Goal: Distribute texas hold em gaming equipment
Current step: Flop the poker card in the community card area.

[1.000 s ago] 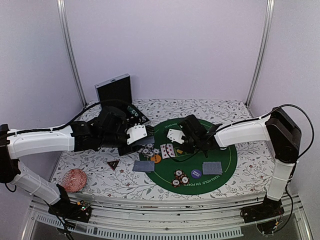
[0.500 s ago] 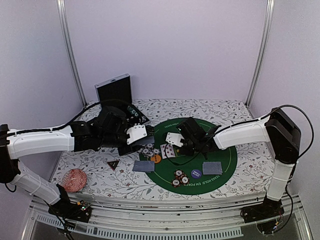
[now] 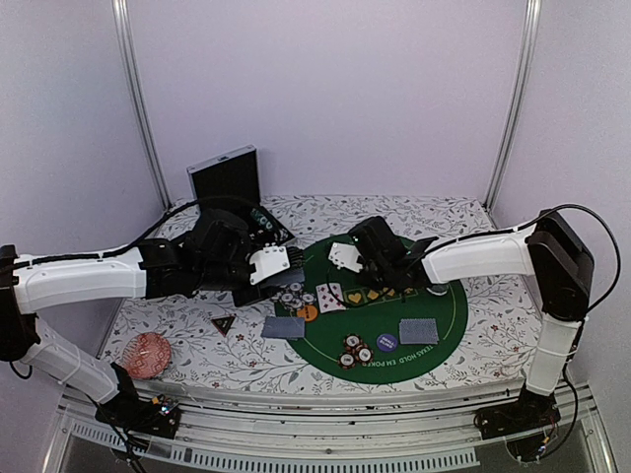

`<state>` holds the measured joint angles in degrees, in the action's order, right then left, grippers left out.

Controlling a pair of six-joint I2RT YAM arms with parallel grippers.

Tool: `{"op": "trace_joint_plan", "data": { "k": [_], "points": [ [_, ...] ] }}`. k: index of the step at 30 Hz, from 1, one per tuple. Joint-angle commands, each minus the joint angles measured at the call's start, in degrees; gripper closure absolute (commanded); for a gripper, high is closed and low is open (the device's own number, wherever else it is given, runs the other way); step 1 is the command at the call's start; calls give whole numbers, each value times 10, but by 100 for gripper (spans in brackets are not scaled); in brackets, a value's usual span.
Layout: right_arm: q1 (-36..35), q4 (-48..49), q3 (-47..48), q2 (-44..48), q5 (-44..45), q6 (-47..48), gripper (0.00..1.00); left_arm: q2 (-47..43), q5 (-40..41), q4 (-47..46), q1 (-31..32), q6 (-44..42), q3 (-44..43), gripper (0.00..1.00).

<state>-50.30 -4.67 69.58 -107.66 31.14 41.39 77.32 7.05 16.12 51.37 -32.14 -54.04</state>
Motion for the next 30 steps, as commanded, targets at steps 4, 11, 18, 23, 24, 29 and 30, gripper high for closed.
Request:
{"op": "trace_joint_plan", "data": {
  "k": [4,11,18,23,24,29,30],
  "points": [
    [-12,-1,-18,-33,0,10,98,-16,1,-14,2,-4,-3,47],
    [-28,-59,-11,-59,-77,-27,98,-16,1,-13,3,-4,-3,47],
    [-31,-81,-11,-55,-156,-64,98,-16,2,-14,3,-4,-3,47],
    [-30,-90,-10,-61,-167,-63,98,-16,1,-13,2,-5,-2,47],
    [-30,-92,-10,-63,-167,-63,98,-16,1,-13,2,-5,-2,47],
    [-30,-97,-9,-64,-175,-61,98,-18,-1,-13,3,-5,-2,47],
    [-30,-96,-9,-64,-174,-60,98,-18,-1,-13,3,-5,-2,47]
  ]
}}
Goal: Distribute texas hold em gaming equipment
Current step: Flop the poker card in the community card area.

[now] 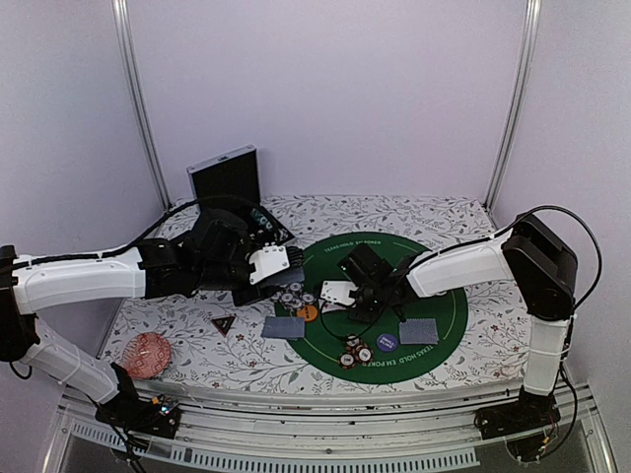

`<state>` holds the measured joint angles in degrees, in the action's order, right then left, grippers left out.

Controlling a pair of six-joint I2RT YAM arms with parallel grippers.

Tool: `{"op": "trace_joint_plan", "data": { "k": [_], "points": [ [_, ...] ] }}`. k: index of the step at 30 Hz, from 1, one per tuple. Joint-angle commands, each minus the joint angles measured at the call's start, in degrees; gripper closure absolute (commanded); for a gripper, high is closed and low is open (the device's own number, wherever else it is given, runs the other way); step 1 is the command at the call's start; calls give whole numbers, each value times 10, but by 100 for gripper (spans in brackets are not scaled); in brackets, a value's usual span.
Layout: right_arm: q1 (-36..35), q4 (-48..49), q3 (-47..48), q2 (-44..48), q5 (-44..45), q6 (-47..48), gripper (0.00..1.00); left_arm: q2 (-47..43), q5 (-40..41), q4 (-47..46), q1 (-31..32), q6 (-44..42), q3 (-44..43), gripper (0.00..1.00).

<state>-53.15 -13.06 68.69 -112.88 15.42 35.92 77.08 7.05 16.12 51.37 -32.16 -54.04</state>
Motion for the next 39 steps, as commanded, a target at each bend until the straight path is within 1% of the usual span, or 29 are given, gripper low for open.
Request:
{"op": "trace_joint_plan", "data": {
  "k": [1,6,9,18,20,22,25,28,33,35,36,39],
  "points": [
    [-2,-11,0,-13,-16,-4,98,-16,0,-14,3,-4,-2,47],
    [-2,-7,1,-22,-17,2,98,-15,-1,-14,3,-4,-3,47],
    [-2,-6,22,-25,-23,3,98,-15,-1,-13,2,-4,-3,47],
    [-1,-8,15,-22,-24,5,98,-16,-3,-13,2,-4,-2,47],
    [-2,-16,19,-20,-23,6,95,-17,-3,-13,2,-4,-2,47],
    [-2,-23,21,-15,-23,1,86,-16,-3,-13,3,-4,-2,46],
    [-2,-28,19,8,-33,-10,67,-16,-4,-13,2,-4,-2,47],
    [-2,-24,12,48,-72,-31,48,-15,-5,-13,2,-4,-2,46],
    [-2,17,-27,126,-138,-64,23,-17,-6,-13,2,-4,-3,46],
    [0,41,-42,165,-168,-79,2,-17,-8,-14,2,-4,-3,46],
    [2,55,-49,182,-185,-93,1,-16,-8,-13,3,-4,-3,46],
    [14,93,-64,225,-238,-143,1,-16,-9,-13,2,-4,-4,47]
  ]
}}
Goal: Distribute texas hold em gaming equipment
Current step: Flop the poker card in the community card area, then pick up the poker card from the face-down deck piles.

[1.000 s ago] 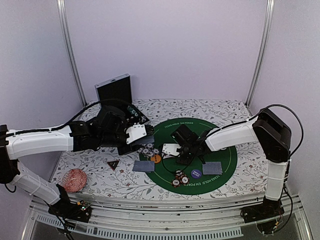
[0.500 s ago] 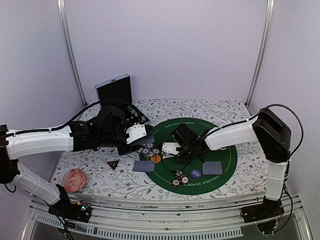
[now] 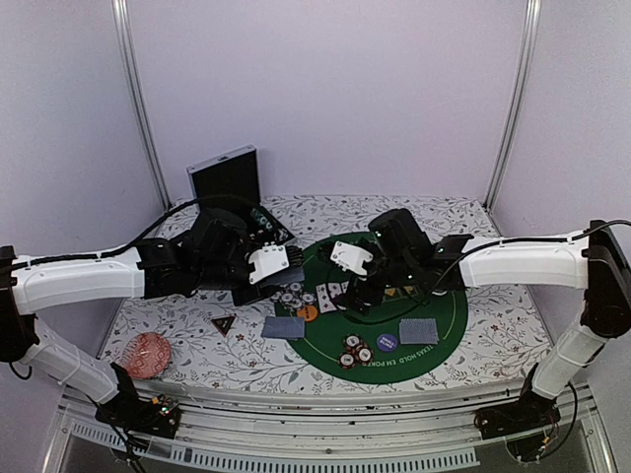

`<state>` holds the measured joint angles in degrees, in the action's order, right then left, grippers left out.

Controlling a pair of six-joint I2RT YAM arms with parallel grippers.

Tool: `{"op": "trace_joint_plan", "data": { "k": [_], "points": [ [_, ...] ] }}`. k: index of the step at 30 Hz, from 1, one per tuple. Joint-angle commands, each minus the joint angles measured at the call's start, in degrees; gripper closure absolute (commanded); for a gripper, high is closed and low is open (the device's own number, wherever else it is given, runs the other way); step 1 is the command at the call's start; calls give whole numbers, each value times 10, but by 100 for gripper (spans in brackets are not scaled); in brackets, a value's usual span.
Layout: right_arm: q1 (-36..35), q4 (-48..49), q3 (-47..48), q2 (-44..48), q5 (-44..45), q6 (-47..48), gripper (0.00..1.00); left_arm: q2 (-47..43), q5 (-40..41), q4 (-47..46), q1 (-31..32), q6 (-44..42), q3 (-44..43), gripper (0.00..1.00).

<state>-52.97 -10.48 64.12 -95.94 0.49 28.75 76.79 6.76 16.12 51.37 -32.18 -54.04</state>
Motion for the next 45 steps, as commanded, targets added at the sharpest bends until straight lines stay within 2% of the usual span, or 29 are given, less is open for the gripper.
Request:
{"op": "trace_joint_plan", "data": {
  "k": [1,5,8,14,19,32,38,45],
  "points": [
    [18,82,-24,69,-109,-87,1,-13,-7,-14,3,-3,-4,46],
    [41,176,-51,120,-209,-185,1,-13,-8,-13,2,-3,-4,47],
    [43,243,-50,119,-272,-289,1,-13,-8,-14,2,-4,-4,47],
    [54,268,-8,65,-277,-461,0,-13,-10,-13,3,-3,-5,47],
    [64,267,27,1,-336,-552,4,-14,-13,-13,5,-3,-6,47],
    [58,278,71,-92,-413,-587,11,-11,-13,-14,5,-2,-5,47],
    [56,268,83,-115,-397,-589,14,-10,-16,-14,5,-2,-5,47],
    [56,219,85,-107,-369,-567,22,-10,-15,-13,6,-2,-6,47]
  ]
}}
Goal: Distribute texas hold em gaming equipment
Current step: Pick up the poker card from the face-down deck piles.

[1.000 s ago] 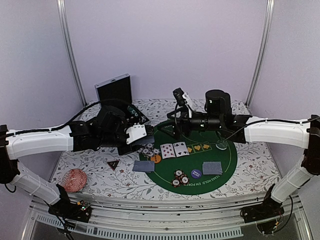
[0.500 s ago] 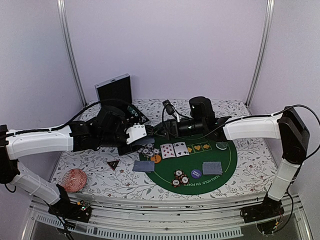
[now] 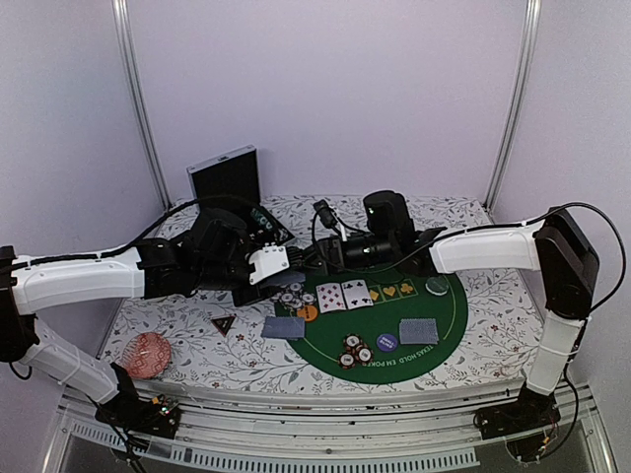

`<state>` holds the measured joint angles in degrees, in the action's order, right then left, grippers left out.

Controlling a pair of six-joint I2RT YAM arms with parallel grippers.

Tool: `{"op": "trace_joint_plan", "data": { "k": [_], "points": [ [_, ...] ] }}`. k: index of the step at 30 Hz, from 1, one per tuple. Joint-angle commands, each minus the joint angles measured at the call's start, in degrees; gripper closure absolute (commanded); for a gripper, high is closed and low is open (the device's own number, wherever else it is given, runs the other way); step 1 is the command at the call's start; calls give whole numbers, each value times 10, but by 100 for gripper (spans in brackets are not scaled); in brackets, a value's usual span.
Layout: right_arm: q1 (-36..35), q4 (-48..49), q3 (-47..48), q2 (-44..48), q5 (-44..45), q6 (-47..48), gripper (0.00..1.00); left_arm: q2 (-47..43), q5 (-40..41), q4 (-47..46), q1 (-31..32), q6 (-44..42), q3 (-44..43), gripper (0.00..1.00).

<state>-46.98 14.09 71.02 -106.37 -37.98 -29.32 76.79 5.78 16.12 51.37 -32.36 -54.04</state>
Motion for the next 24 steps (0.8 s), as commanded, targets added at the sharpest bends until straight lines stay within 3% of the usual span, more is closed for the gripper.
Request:
{"op": "trace_joint_plan", "data": {
  "k": [1,24],
  "points": [
    [-4,-30,16,-1,15,17,24,-9,-4,-14,5,0,-6,47],
    [-2,-114,32,34,41,65,61,-9,2,-14,5,-2,-3,48]
  ]
}}
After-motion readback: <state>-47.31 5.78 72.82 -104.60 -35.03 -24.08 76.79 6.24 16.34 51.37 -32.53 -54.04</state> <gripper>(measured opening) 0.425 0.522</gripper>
